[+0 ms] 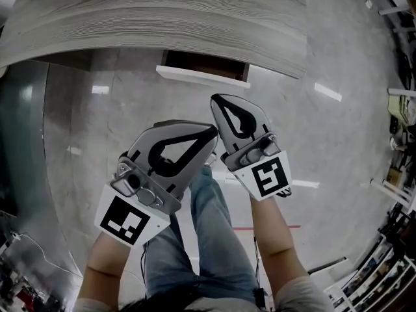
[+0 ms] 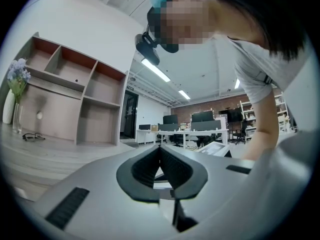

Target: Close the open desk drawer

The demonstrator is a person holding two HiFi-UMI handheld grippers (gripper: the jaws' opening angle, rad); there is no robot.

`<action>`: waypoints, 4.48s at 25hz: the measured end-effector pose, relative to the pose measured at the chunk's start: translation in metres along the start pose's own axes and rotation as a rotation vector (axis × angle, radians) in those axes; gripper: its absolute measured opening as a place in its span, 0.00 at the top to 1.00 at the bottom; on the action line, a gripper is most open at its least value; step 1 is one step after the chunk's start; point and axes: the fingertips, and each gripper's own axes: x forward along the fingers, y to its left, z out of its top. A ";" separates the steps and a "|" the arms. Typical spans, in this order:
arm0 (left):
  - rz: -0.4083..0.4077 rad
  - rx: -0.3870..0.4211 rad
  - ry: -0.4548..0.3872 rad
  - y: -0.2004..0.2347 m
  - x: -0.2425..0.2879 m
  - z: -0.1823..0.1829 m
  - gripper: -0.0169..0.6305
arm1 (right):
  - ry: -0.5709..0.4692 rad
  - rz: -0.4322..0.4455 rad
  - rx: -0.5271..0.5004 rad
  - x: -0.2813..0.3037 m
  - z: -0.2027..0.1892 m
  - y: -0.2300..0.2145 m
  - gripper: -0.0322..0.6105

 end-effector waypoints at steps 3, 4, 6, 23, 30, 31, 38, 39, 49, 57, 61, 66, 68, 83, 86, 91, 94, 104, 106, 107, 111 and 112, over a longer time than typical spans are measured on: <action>0.006 -0.007 -0.006 0.003 0.001 -0.004 0.96 | 0.006 -0.018 -0.004 0.005 -0.011 -0.006 0.94; 0.008 -0.008 -0.006 0.005 0.002 -0.007 0.96 | 0.013 -0.024 -0.004 0.008 -0.016 -0.008 0.94; 0.012 -0.010 -0.006 0.010 0.002 -0.012 0.96 | 0.027 -0.032 -0.004 0.013 -0.027 -0.012 0.94; 0.040 -0.018 -0.010 0.021 0.004 -0.022 0.96 | 0.072 -0.089 0.042 0.026 -0.065 -0.028 0.94; 0.052 -0.011 -0.010 0.025 0.005 -0.020 0.96 | 0.075 -0.081 0.058 0.031 -0.063 -0.029 0.94; 0.054 -0.011 -0.009 0.026 0.005 -0.020 0.96 | 0.073 -0.082 0.063 0.032 -0.062 -0.030 0.94; 0.069 -0.006 -0.006 0.029 0.005 -0.018 0.96 | 0.093 -0.053 0.033 0.043 -0.060 -0.026 0.94; 0.072 -0.005 -0.006 0.031 0.005 -0.018 0.96 | 0.092 -0.057 0.040 0.044 -0.060 -0.027 0.94; 0.098 0.001 -0.010 0.048 0.004 -0.018 0.96 | 0.083 -0.084 0.099 0.071 -0.060 -0.049 0.94; 0.123 0.005 -0.014 0.050 -0.006 -0.012 0.96 | 0.090 -0.093 0.093 0.078 -0.055 -0.053 0.94; 0.125 0.004 -0.016 0.046 -0.013 -0.002 0.96 | 0.085 -0.092 0.096 0.075 -0.044 -0.047 0.94; 0.111 0.004 -0.012 0.043 -0.016 0.000 0.96 | 0.078 -0.085 0.095 0.066 -0.035 -0.039 0.94; 0.099 0.004 -0.012 0.042 -0.016 -0.004 0.96 | 0.073 -0.083 0.092 0.062 -0.036 -0.034 0.94; 0.066 0.040 -0.018 0.018 -0.039 0.081 0.96 | -0.028 -0.076 0.025 -0.003 0.125 0.028 0.94; 0.067 0.056 -0.016 0.015 -0.046 0.103 0.96 | -0.046 -0.085 0.013 -0.021 0.161 0.042 0.94; 0.047 0.070 -0.011 -0.002 -0.059 0.133 0.96 | -0.076 -0.088 -0.012 -0.048 0.213 0.075 0.94; 0.023 0.067 -0.004 -0.017 -0.067 0.147 0.96 | -0.096 -0.096 -0.030 -0.063 0.239 0.093 0.94; -0.024 0.064 -0.026 -0.043 -0.089 0.189 0.96 | -0.162 -0.137 -0.040 -0.091 0.283 0.131 0.94; -0.027 0.071 -0.032 -0.044 -0.096 0.196 0.96 | -0.169 -0.137 -0.036 -0.093 0.288 0.139 0.94; -0.027 0.073 -0.034 -0.045 -0.098 0.199 0.96 | -0.171 -0.139 -0.037 -0.093 0.291 0.142 0.94; -0.026 0.062 -0.041 -0.046 -0.107 0.207 0.96 | -0.185 -0.145 -0.038 -0.093 0.299 0.150 0.94; -0.027 0.065 -0.042 -0.046 -0.109 0.208 0.96 | -0.187 -0.145 -0.039 -0.093 0.300 0.152 0.94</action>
